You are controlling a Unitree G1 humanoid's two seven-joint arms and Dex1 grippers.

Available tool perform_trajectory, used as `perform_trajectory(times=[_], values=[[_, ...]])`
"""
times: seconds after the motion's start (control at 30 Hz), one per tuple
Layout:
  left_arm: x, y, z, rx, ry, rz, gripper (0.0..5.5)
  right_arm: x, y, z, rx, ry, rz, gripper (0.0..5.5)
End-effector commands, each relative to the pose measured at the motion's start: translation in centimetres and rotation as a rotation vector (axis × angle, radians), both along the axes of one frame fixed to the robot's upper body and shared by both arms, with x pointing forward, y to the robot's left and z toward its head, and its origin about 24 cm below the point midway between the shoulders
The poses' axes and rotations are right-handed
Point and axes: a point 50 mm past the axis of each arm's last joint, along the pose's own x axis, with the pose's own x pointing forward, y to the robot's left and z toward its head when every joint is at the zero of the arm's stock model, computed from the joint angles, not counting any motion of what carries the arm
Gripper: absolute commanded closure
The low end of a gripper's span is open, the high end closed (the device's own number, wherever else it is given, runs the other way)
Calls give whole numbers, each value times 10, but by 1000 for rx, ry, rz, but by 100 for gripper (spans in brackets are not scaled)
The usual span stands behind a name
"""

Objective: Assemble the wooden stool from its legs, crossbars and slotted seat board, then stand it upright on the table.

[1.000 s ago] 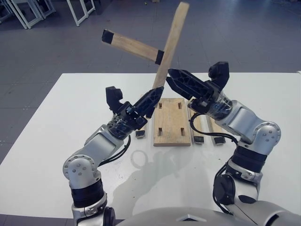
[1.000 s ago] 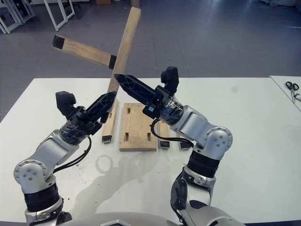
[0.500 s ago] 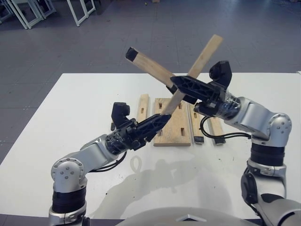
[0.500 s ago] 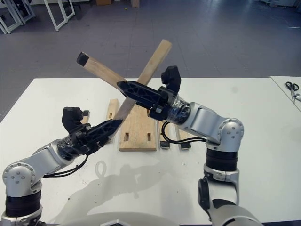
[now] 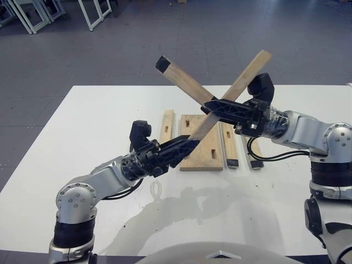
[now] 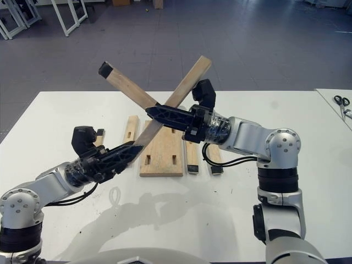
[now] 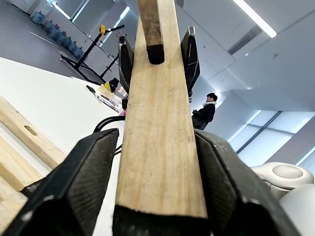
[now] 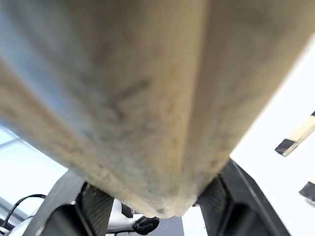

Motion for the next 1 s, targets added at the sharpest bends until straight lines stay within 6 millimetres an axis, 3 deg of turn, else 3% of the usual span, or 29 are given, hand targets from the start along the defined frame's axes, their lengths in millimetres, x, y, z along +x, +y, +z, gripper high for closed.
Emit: perform_trajectory(times=[0.03,0.13,0.23,0.3,0.4,0.57,0.77,0.87,1.0], values=[[20,32,13,41,-18,141,210,-1,-10,3,4,-33,-24,348],[36,46,7,268,-50,246,176,1,-23,1,-28,-43,-83,348],[52,31,-39,1025,-278,206,175,4,-39,8,-41,-82,-163,348],[56,16,-54,1178,-390,140,175,9,-43,12,-51,-107,-219,348],[61,-2,-70,1277,-481,95,175,21,-43,13,-117,-152,-348,348],[64,-10,-93,1455,-584,27,175,26,-41,14,-173,-233,-437,348],[61,-19,-101,1480,-582,-5,175,33,-44,9,-200,-242,-519,348],[43,-11,-109,1529,-543,-185,175,46,-50,2,-325,-301,-645,348],[-3,33,-117,1600,-478,-546,175,48,-51,-12,-400,-372,-624,348]])
